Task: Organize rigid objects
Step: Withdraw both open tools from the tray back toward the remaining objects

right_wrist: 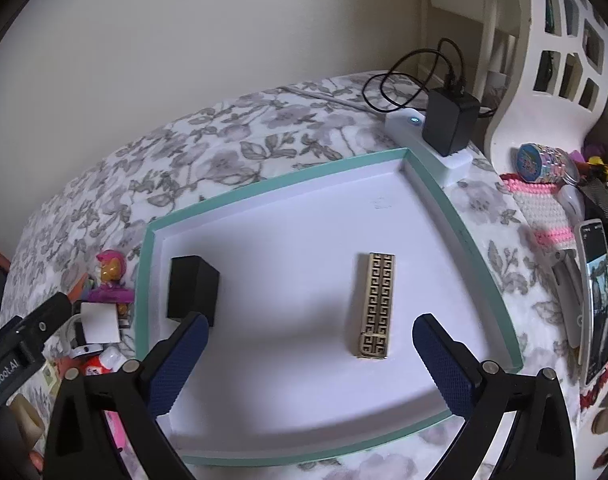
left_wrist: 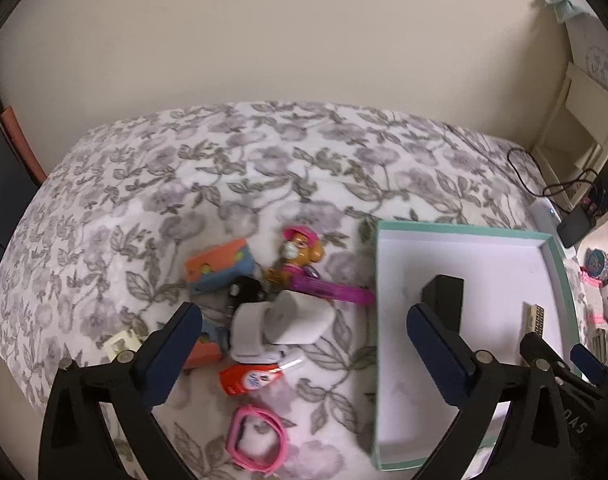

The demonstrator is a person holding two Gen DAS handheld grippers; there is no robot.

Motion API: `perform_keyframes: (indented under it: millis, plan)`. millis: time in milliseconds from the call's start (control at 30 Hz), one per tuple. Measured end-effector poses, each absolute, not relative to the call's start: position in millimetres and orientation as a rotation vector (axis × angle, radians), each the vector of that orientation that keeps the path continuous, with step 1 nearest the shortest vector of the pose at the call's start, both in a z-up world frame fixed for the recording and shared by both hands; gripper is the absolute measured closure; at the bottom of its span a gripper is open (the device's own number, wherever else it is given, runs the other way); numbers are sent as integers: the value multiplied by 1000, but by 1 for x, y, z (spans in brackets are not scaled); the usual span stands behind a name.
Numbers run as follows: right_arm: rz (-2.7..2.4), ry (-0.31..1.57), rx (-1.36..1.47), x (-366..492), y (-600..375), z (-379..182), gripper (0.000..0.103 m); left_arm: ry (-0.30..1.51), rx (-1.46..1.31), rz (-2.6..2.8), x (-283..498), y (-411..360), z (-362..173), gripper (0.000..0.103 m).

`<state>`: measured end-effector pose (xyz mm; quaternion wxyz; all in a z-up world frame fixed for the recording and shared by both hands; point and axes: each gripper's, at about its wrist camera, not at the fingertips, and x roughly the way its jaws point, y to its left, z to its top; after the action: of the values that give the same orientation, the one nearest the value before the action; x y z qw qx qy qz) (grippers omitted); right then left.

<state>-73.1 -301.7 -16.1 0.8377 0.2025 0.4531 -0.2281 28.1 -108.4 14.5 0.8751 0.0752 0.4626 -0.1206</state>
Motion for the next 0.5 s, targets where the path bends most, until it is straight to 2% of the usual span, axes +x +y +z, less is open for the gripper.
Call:
perform_keyframes:
  millis: [500]
  plan:
    - [-430, 877, 404, -68, -284, -17, 0, 927, 96, -176, 43, -48, 18, 1]
